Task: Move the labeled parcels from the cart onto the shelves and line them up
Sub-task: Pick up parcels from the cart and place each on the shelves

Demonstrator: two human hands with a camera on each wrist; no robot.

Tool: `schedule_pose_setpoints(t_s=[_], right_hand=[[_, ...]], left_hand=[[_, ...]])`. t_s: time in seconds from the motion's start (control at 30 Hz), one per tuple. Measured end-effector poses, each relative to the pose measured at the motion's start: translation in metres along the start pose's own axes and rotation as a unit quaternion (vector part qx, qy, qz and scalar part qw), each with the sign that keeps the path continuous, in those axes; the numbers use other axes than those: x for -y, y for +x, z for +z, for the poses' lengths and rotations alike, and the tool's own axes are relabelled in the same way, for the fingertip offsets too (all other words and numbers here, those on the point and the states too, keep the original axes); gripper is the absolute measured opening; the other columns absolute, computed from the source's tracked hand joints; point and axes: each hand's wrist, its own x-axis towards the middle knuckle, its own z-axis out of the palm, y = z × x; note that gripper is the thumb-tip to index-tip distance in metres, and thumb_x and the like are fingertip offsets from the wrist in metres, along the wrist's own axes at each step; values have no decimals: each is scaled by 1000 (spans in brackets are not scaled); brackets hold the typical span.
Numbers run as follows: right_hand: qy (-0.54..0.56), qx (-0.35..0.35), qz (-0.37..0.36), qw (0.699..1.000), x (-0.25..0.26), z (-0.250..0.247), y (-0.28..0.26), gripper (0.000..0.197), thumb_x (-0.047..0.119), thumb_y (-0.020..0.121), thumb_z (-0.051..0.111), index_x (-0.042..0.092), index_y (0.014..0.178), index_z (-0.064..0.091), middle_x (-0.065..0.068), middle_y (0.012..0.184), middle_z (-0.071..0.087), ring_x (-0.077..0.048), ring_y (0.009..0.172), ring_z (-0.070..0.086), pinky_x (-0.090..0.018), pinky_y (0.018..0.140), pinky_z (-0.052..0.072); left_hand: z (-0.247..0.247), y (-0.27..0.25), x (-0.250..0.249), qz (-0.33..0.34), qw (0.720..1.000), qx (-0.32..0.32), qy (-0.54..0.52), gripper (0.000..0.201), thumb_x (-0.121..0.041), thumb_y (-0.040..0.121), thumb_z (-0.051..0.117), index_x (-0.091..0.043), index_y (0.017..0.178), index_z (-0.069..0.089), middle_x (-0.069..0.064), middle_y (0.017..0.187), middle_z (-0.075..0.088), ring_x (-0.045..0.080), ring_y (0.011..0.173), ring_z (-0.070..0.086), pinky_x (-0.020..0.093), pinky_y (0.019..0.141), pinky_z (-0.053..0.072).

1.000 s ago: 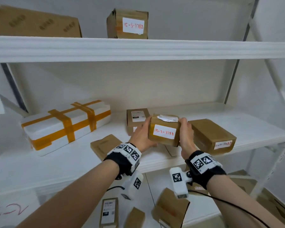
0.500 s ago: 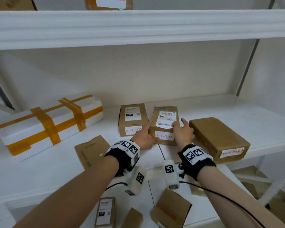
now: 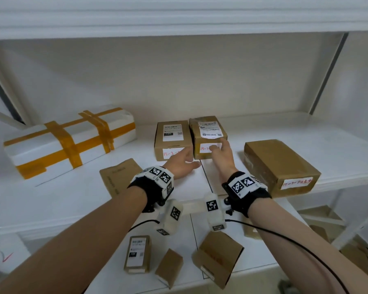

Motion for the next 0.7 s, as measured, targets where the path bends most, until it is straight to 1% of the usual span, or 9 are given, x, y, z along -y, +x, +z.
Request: schedule_pose_setpoints(t_s=[0.1,0.17,0.23,0.37,0.43,0.47,0.53,0.6,0.7], right_hand=[[6,-1,2,1000,8,11,-18,32,15,94,53,20,125,55,-10,132,55,-27,120,58,-43,107,47],[8,12,-8,1000,12,19,-30,19,21,89,53,26,106,59,-9,124,60,-28,118,60,-46,103,50],[2,41,-31,999,16,31,-48,14,15,93,52,26,94,60,-5,112,66,-29,111,64,-47,99,53],[-10,98,-59,993,20,65,-86,17,11,97,52,22,91,63,-4,101,67,-25,98,66,-49,96,55],[-21,123,-63,990,18,85,-105,17,13,96,53,23,88,64,-6,102,69,-25,97,66,-50,97,54],[-28,134,-66,988,16,95,-114,19,15,96,54,25,85,65,-5,101,70,-25,99,67,-49,98,53],[-49,163,-65,983,13,120,-137,21,16,97,54,27,84,67,-2,103,72,-22,102,68,-44,96,55],[-60,188,-64,978,11,142,-159,18,18,99,53,24,92,68,0,102,71,-18,96,67,-36,87,58],[-56,228,-66,970,4,178,-197,16,17,101,51,17,96,66,-5,96,68,-18,85,62,-36,75,53]], left_hand=[[-6,-15,1,4,1000,-13,-15,48,-31,95,61,-16,138,49,3,121,62,24,105,66,41,97,51],[-11,-27,2,19,999,-33,-17,37,-28,95,61,-15,129,57,1,114,65,22,96,69,37,92,53],[-17,-42,5,29,997,-59,-29,25,-23,95,61,-14,118,63,1,106,67,19,88,69,28,80,53],[-33,-77,25,35,992,-119,-16,10,-16,93,58,-14,94,67,1,81,69,15,71,69,24,66,54],[-43,-95,38,35,991,-131,8,13,-10,93,55,-9,84,65,3,69,64,6,57,63,14,57,48],[-49,-105,45,28,989,-140,25,15,-8,93,54,-6,82,64,5,68,62,5,55,59,13,55,45],[-63,-128,69,9,987,-156,36,14,-6,90,54,-5,78,62,12,73,60,16,63,55,23,62,46],[-75,-150,90,1,983,-181,31,22,-4,87,56,-11,66,54,13,72,58,22,68,53,26,66,44],[-96,-194,124,-12,975,-223,17,35,-9,83,58,-19,53,43,10,60,54,19,61,51,30,64,42]])
